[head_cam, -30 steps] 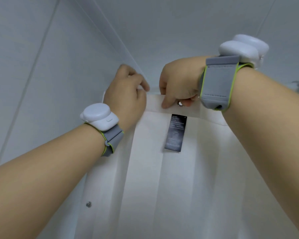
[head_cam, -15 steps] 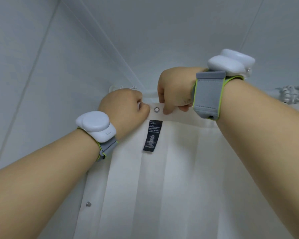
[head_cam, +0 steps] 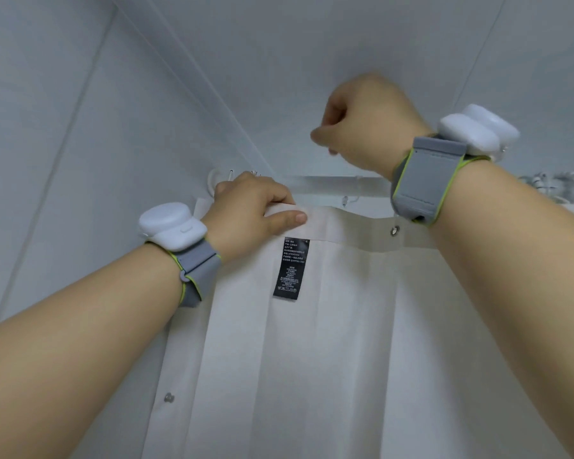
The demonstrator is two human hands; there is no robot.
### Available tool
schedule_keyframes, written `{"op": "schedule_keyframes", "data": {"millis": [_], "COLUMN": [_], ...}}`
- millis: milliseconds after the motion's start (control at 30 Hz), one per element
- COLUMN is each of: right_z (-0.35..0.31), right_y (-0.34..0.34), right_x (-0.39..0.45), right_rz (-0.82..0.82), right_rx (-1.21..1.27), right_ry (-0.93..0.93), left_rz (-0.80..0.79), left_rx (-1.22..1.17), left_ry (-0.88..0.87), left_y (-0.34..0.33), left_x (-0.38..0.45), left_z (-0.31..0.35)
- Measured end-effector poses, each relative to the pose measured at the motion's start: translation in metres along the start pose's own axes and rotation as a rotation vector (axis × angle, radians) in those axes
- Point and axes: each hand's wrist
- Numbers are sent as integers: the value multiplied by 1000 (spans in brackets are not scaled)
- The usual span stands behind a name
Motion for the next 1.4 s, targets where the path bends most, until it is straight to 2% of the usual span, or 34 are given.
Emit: {"op": "schedule_keyframes", "data": {"millis": [33, 67, 200, 300, 467, 767, 900, 1100, 1233, 1400], "right_z": [4, 8, 18, 30, 32, 16, 13, 19, 24, 20], "right_y": [2, 3, -1, -6, -7, -18, -31, -39, -43, -45], "right_x": [4, 7, 10, 8, 1, 0, 3, 6, 10, 12], "right_rz": [57, 41, -247, -345, -460, -506, -467, -360, -283, -266], "right_rx": [-68, -129, -226, -275, -164, -346, -406, -278, -148, -223], "right_ry": [12, 0, -165, -230, -352, -136, 12, 23, -33, 1], "left_rz": [0, 7, 42, 26, -55, -61, -96, -131, -173, -126], "left_rx": [17, 22, -12, -10, -36, -137, -219, -245, -334, -407], "left_ry": [10, 22, 33, 25, -2, 30, 47, 31, 30, 81], "left_y": [-1, -3, -7, -8, -8, 2, 4, 2, 4, 2], "left_x": [-1, -1, -4, -3, -3, -9, -9, -7, -6, -4], "left_z": [0, 1, 1, 2, 3, 7, 10, 11, 12, 13]}}
Point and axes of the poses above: each hand's wrist, its own x-axis towards the middle knuckle, its own y-axis out of the back of the hand, z = x × y, and after that the axes turned 15 degrees about x, right-handed
